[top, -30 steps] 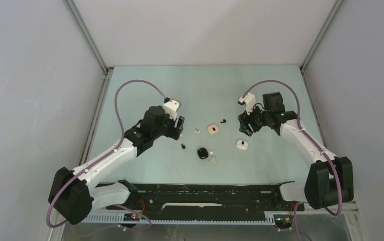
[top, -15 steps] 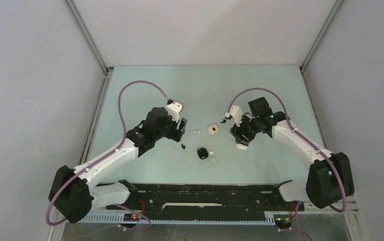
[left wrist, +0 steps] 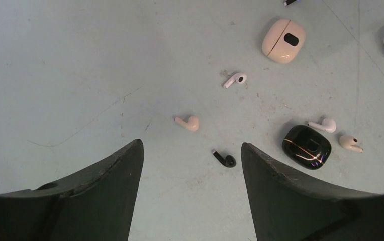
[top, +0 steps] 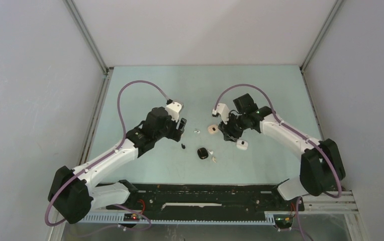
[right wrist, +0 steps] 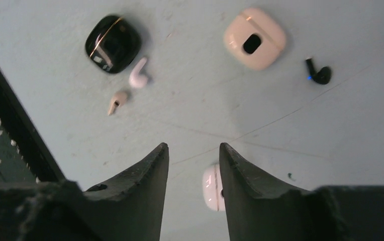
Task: Insert the wireless bluetooth earbuds into the charging case
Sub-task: Pick up the charging case from the center of the board.
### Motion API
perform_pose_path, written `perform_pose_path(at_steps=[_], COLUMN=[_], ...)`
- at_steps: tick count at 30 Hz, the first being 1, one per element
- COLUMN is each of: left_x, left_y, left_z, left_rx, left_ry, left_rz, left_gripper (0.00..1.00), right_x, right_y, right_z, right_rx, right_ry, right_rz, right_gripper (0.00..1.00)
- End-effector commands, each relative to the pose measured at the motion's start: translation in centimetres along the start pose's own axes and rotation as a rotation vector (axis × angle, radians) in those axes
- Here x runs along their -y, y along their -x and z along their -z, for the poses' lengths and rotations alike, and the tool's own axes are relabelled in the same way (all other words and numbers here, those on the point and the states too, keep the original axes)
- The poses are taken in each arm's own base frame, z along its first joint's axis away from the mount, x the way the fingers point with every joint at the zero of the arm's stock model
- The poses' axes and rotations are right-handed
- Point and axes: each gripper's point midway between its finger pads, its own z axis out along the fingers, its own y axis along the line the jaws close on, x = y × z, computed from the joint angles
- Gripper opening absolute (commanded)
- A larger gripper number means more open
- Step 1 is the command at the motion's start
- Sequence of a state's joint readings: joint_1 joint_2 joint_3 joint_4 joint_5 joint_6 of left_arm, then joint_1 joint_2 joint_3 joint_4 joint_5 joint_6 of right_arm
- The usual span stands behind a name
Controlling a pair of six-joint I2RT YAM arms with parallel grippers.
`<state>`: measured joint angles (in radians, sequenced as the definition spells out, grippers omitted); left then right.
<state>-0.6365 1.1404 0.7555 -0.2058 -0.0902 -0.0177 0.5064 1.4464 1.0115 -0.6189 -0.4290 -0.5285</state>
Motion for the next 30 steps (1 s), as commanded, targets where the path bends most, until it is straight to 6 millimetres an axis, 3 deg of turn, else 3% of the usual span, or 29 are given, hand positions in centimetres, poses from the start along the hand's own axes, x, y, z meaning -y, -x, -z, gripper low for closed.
perform_pose_path(at_steps=[1,4,12,21,30], left_x=[0.0,-0.1,-1.0,-1.9,-2.6], left_y=[2.1,1.9,2.1,1.7,1.5], left_z=[0.3,0.3,1.0,1.2,1.2], left_rx=[0.044,0.036,0.032,0.010,-0.003], left_ry=[0.002,0.010,0.055,0.111,0.146], left_rz=[-0.015,-0.016,-0.012,-0.016,-0.021], left_gripper=[0.78,0.78,0.79,0.81,0.81], right_x=[2.1,1.9,3.6,6.8,5.8], right_y=[3.0,3.3,6.9,7.4,4.0], right_z=[-1.2,-2.1,-2.3,-4.7,-7.0], right_rx=[0.031,0.035,0.204,0.111,-0.029], right_ry=[-0.049,-0.012,0.110,0.129,0.237], right_rz=[-0.036,0.052,0.359,0.469,0.509], right_gripper=[0.43,0.46,0.77,0.64,0.69])
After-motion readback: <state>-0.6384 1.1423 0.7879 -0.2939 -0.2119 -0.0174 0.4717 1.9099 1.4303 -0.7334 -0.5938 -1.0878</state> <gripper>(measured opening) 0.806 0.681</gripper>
